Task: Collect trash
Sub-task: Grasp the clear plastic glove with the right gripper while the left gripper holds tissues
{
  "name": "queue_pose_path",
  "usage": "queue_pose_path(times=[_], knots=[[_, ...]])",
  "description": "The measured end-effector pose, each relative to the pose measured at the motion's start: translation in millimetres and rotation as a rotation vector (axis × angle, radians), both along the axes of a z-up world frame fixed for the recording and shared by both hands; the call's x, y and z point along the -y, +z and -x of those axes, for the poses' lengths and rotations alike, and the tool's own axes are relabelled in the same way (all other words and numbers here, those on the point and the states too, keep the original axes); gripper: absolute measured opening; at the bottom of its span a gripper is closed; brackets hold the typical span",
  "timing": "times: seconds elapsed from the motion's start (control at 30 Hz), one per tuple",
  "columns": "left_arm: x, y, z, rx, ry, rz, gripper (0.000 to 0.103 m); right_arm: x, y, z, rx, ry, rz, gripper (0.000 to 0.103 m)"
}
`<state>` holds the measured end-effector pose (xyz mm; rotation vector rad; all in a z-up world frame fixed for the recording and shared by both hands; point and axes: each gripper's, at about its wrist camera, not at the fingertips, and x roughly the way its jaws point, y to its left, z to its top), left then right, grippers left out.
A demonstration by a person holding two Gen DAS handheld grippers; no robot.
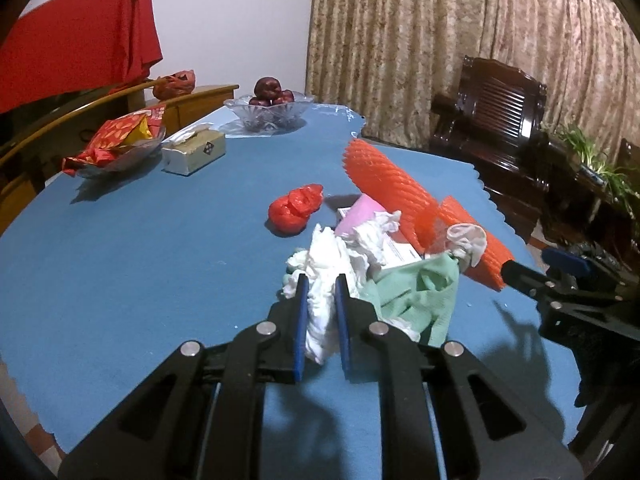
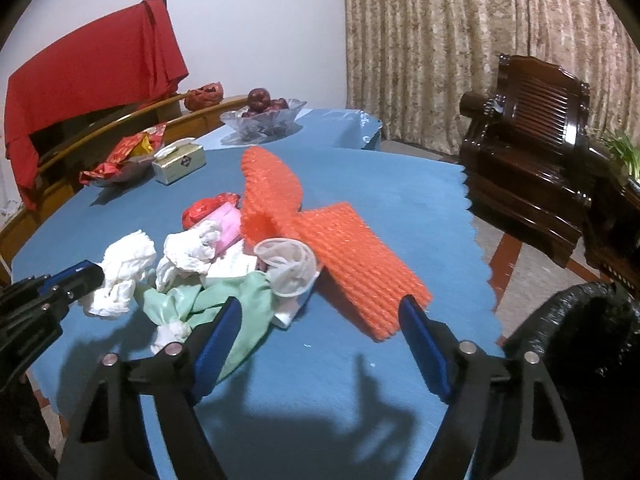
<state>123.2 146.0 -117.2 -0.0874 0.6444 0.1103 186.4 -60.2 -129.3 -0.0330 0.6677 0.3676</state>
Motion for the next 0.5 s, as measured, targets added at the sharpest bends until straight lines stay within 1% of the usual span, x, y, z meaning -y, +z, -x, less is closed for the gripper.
queue_pose_path(times=[0.13, 0.23, 0.33, 0.43, 0.47, 0.5], knots=[[-5.5, -4.2, 0.1, -0.005, 0.009, 0.000, 0.012, -12.7, -7.1, -0.2, -0.012, 0.023, 0.017, 0.073], [-9.7, -6.5, -0.8, -0.010, 0.013, 0.009, 0.012, -18.4, -11.3, -6.2, -0.017, 0.017, 0.025, 0.072], [-10.6, -3.6, -2.7, 0.005, 0.008, 0.009, 0.012, -20.6, -11.8, -13.2, -0.017, 0.013, 0.032, 0.071], [-11.9, -3.2, -7.2, 0.008, 0.007, 0.025, 0.012, -22.2, -13.0, -21.6, -0.019, 0.010, 0.031, 0.069], [-11.8, -3.4, -9.4, 0.008, 0.006, 0.027, 0.012, -23.0, -13.8, -24.0, -0.021, 0.012, 0.030, 0.069], [-10.9, -4.1, -10.7, 0.007, 0.005, 0.028, 0.012, -22.5, -14.8, -26.3, -0.025, 0.017, 0.030, 0.065]])
